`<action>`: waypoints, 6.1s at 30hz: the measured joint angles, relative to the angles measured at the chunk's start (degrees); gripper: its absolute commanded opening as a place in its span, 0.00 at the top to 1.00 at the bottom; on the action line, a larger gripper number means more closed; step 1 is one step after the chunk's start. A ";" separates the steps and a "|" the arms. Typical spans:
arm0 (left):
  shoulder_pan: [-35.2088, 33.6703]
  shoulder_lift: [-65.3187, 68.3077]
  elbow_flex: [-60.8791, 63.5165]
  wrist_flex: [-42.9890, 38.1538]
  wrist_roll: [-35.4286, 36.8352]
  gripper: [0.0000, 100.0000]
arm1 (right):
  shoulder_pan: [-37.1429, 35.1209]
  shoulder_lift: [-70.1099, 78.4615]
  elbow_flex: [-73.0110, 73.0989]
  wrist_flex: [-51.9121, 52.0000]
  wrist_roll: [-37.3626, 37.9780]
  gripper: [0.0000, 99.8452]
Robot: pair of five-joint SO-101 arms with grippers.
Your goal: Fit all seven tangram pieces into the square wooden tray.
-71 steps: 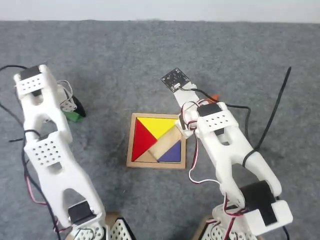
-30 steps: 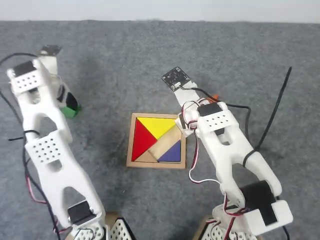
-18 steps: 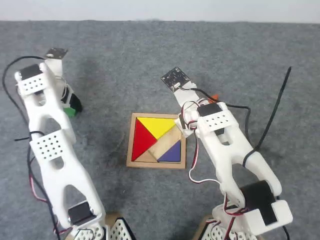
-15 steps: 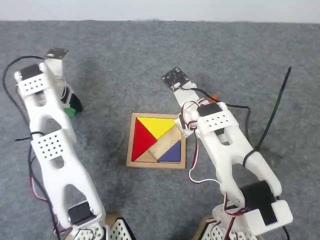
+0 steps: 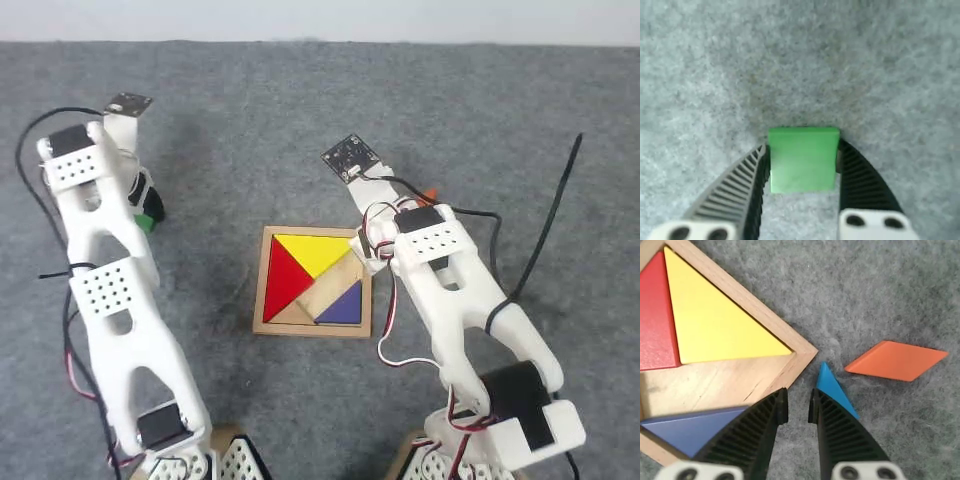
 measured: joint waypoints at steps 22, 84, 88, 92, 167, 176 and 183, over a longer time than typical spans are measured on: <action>2.81 -26.90 43.43 -5.45 -2.46 0.87 | 0.00 0.00 0.00 0.00 0.00 0.91; -2.99 -39.74 62.24 -7.47 8.00 0.84 | 0.00 0.00 0.00 0.00 0.00 0.91; -4.22 -45.19 65.85 -8.62 8.09 0.84 | 0.00 0.00 0.00 0.00 0.00 0.91; -4.40 -50.37 67.25 -8.44 8.09 0.79 | 0.00 0.00 0.00 0.00 0.00 0.91; -1.41 -60.92 84.48 -14.24 -7.38 0.83 | 0.00 0.00 0.00 0.00 0.00 0.91; 10.29 -72.88 93.80 -12.13 23.91 0.83 | 2.20 0.00 0.00 0.00 0.00 0.91; 24.26 -92.04 106.99 -20.13 35.87 0.83 | 4.04 -3.87 1.05 0.26 -0.62 0.91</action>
